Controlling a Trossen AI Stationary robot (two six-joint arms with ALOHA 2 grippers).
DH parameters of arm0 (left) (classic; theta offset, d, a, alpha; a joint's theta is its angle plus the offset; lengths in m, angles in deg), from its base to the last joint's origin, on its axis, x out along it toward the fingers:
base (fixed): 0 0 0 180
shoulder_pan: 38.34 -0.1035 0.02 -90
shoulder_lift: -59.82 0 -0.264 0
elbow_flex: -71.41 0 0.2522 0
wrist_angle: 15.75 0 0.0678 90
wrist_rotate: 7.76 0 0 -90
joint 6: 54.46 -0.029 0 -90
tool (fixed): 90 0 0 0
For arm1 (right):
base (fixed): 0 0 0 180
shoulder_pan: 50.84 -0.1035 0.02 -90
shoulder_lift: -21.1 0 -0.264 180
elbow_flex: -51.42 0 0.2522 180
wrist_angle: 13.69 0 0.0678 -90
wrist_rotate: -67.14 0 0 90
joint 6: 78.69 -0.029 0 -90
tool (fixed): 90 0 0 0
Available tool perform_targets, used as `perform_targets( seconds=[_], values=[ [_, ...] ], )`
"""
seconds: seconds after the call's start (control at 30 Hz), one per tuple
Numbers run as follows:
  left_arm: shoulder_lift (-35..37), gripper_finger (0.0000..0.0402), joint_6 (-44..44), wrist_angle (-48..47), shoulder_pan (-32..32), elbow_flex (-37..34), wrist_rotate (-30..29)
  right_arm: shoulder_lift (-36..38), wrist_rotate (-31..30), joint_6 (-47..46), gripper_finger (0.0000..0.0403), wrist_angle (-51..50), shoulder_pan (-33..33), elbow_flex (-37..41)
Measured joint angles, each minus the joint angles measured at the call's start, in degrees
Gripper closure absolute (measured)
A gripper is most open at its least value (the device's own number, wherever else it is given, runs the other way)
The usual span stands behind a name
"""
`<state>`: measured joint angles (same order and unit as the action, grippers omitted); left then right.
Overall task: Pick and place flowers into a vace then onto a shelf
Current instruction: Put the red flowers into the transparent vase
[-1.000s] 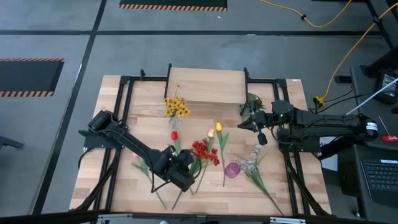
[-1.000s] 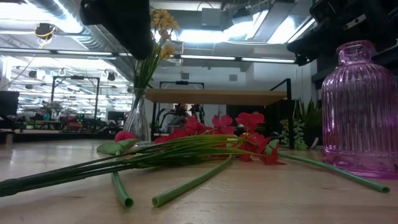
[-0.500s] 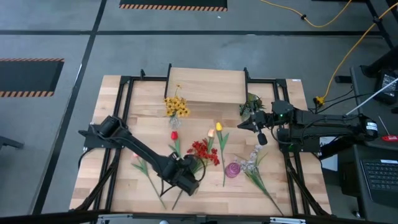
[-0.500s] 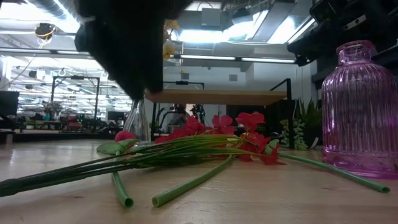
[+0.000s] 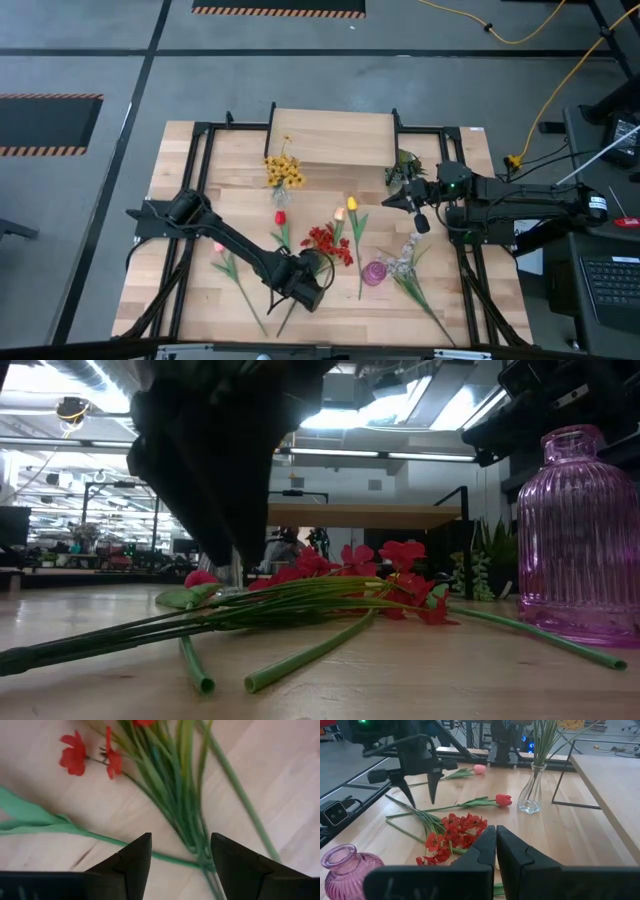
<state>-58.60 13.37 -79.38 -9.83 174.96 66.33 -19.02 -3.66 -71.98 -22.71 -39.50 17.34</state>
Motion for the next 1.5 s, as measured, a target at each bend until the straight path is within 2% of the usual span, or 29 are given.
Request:
perform_targets(
  seconds=[0.27,0.5,0.73,1.03,1.33,1.5],
  values=[
    [-2.6,0.0205,-3.3,3.8,-0.6,0.0,6.4,0.0,0.0,0.0,0.0385,-0.1,0.0,0.0],
    [-4.2,0.0205,-3.6,4.0,-1.2,0.0,7.1,0.0,0.0,0.0,0.0385,0.0,0.0,0.0],
    [-4.4,0.0216,-3.6,3.9,-1.4,0.0,10.3,0.0,0.0,0.0,0.0385,0.0,0.0,0.0],
    [-4.4,0.0275,-6.7,3.6,-1.6,0.0,11.0,0.0,0.0,0.0,0.0385,0.0,0.0,0.0],
    [-4.1,0.0384,-9.8,3.8,-2.0,0.0,11.9,0.0,0.0,0.0,0.0385,0.0,0.0,0.0],
    [-2.7,0.0388,-9.4,3.2,-2.0,-0.1,11.1,0.0,0.0,0.0,0.0385,0.0,0.0,0.0]
  ],
)
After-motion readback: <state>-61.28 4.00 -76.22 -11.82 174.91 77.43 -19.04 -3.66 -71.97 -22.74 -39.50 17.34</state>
